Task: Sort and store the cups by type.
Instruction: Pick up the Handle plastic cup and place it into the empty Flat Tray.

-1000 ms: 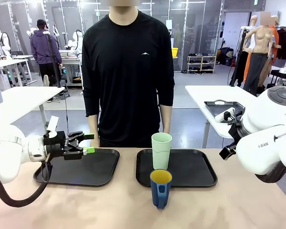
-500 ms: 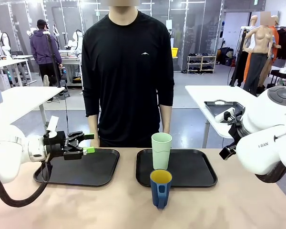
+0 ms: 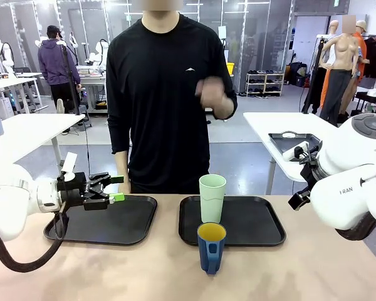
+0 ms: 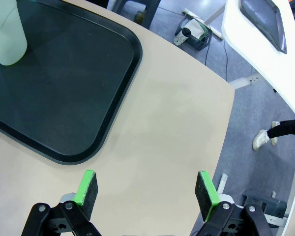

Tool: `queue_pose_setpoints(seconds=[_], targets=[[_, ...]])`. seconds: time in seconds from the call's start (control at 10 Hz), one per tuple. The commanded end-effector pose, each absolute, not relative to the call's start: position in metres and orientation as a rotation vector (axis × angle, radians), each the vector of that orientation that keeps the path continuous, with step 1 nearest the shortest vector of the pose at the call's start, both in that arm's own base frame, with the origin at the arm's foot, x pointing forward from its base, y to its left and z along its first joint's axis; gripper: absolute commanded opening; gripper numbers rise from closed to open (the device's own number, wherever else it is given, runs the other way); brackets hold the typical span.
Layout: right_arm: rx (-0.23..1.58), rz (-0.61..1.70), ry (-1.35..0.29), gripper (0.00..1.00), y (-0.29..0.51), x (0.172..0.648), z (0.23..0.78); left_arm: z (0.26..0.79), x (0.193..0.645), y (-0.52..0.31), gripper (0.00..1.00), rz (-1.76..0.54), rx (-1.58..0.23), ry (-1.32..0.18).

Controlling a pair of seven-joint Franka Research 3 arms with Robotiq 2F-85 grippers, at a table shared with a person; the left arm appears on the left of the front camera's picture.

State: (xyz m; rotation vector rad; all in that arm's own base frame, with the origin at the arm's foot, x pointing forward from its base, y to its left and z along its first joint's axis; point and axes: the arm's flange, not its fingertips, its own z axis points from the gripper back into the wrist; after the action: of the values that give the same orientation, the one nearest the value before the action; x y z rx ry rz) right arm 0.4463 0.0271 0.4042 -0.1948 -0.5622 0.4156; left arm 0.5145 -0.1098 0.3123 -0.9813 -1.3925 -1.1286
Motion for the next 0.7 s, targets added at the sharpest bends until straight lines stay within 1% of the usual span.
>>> queue_pose_setpoints(seconds=[0.0,0.6], targets=[[-0.194,0.416,-0.560,1.00,0.0269,0.4450,0.4023,0.3118,0.5161,-0.1125,1.00,-1.122,-0.964,-1.392],[-0.194,0.416,-0.560,1.00,0.0269,0.4450,0.4023,0.3118,0.5161,-0.1125,1.00,-1.122,-0.964,-1.392]])
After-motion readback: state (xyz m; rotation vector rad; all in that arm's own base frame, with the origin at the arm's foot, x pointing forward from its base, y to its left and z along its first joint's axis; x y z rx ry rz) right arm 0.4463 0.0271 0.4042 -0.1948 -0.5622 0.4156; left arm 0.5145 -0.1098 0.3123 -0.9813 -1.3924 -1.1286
